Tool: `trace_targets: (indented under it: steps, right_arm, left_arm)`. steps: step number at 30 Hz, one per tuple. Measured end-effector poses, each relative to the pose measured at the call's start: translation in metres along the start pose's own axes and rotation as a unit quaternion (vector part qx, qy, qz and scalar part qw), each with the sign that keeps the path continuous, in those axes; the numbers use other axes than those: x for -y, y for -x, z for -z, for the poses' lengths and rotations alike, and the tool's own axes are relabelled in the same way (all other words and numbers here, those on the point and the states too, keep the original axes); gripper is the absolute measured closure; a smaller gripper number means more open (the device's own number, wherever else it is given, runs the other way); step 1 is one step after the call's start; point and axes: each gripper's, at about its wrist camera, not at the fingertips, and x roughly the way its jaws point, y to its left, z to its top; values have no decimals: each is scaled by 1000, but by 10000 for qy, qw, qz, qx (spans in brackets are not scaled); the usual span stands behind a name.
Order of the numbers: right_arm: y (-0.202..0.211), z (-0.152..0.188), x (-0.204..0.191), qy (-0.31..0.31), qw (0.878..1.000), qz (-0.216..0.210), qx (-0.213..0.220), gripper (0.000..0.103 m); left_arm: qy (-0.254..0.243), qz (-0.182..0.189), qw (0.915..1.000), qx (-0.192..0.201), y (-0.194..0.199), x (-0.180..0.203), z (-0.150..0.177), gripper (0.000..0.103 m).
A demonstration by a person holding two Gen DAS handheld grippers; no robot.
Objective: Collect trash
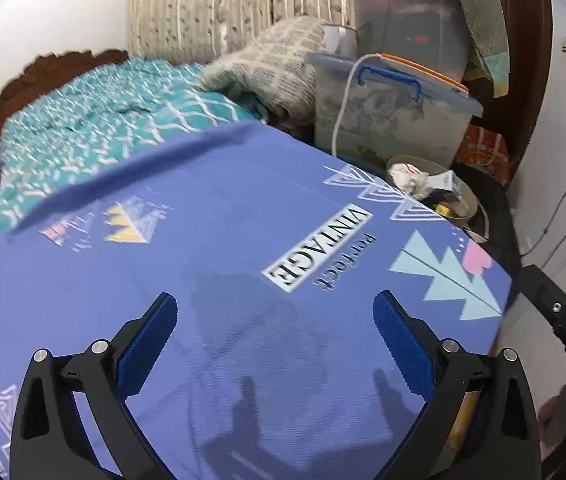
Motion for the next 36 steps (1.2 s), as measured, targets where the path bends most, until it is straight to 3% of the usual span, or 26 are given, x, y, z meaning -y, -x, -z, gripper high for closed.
trace_targets:
  steps: [10,15,27,36]
  right_arm:
    - [0,16,-1,-111,9999,42,-79,3]
    - [-2,16,-1,-127,9998,-25,-129,3]
    - [-12,14,5,-244,9992,-210,-249,3]
    - [-9,12,13,-349,9988,-256,-219,3]
  left_arm:
    - [-170,-227,9993,247,23,3,7,9]
    - [-86,-243,9993,255,27,1,8,9]
    - [-53,-762,9966,310,32,1,7,9]
    - [-88,-844,9961,225,28,8,6,9]
